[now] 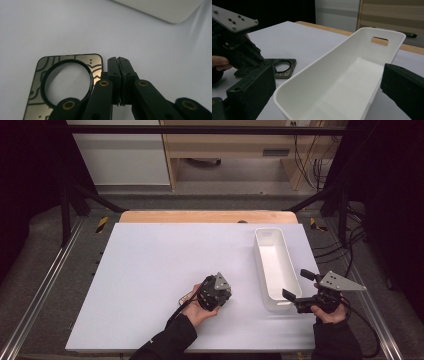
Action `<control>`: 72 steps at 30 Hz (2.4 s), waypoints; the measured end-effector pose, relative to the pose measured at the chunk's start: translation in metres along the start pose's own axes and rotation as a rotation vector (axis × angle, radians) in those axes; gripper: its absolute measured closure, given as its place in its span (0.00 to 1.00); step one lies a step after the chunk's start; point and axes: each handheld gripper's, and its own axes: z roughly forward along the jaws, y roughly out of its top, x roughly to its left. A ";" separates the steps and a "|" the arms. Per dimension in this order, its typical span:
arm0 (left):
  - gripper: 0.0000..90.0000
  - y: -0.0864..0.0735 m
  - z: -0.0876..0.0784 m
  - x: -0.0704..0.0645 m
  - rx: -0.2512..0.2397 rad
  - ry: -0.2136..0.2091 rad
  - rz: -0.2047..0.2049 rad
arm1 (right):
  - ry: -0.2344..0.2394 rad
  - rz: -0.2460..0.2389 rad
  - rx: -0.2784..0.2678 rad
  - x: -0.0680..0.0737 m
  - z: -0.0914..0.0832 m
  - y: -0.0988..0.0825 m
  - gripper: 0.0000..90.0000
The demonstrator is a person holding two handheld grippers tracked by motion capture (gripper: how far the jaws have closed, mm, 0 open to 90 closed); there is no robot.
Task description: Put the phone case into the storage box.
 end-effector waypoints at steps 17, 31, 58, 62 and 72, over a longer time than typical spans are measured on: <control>0.56 0.005 -0.085 0.027 -0.146 0.018 -0.021 | 0.001 -0.002 -0.001 0.000 -0.001 0.000 0.00; 0.10 0.010 -0.099 0.045 -0.179 0.083 -0.059 | 0.001 -0.002 -0.003 0.000 -0.001 0.001 0.00; 0.00 0.012 -0.067 0.057 -0.059 0.090 -0.029 | 0.005 0.001 -0.009 0.000 -0.002 0.002 0.00; 0.00 0.009 -0.060 0.056 -0.037 0.092 -0.033 | 0.005 0.000 -0.010 0.000 -0.002 0.002 0.00; 0.00 -0.001 -0.043 0.050 0.023 0.078 -0.039 | 0.007 0.000 -0.015 0.001 -0.003 0.003 0.00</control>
